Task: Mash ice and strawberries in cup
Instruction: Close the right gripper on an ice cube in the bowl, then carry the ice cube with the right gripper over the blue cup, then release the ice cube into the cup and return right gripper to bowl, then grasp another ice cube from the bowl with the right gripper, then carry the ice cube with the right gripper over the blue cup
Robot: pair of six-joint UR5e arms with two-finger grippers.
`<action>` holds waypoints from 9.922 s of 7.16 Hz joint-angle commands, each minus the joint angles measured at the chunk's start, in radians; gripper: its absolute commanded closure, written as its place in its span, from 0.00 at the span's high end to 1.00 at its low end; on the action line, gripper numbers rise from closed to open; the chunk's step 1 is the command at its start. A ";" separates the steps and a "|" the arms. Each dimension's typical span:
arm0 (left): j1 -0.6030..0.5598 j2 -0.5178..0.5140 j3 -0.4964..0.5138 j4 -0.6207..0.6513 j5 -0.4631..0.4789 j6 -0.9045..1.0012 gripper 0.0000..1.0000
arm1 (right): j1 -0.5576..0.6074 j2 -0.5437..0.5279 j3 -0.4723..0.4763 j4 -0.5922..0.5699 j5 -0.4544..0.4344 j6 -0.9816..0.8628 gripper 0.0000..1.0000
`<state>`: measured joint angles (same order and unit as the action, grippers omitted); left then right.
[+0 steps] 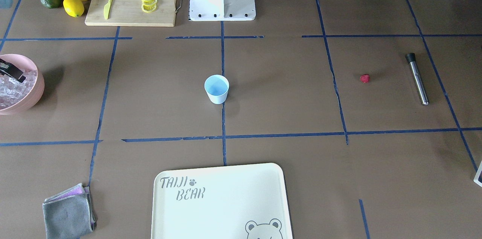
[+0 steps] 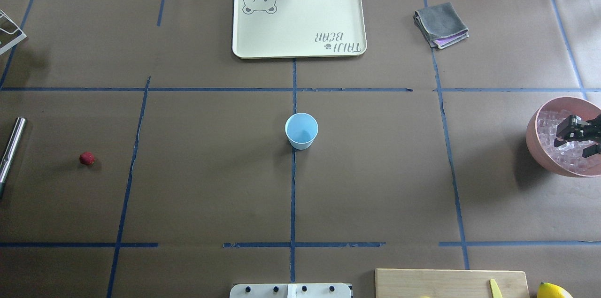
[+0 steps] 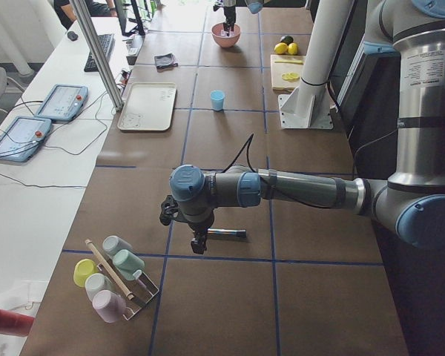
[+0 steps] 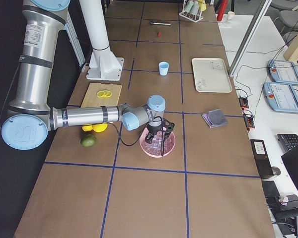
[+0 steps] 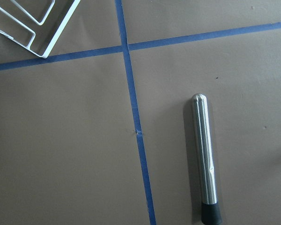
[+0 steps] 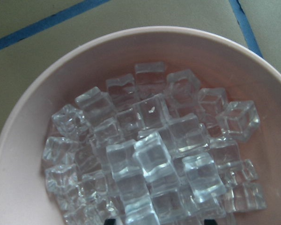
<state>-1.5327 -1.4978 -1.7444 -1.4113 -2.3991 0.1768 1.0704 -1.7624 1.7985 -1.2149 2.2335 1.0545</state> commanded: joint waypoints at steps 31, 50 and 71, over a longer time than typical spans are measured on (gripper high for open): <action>0.000 0.031 -0.050 0.000 -0.038 0.006 1.00 | -0.077 0.283 0.176 -0.183 0.041 0.106 1.00; 0.000 0.030 -0.064 -0.002 -0.038 0.001 1.00 | 0.092 0.049 -0.077 -0.080 0.046 -0.725 0.32; -0.001 0.030 -0.073 0.000 -0.054 0.000 1.00 | -0.570 0.842 -0.108 -0.078 -0.406 0.608 0.25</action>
<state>-1.5333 -1.4680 -1.8174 -1.4113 -2.4528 0.1764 0.5006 -0.9209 1.6936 -1.2932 1.8290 1.6627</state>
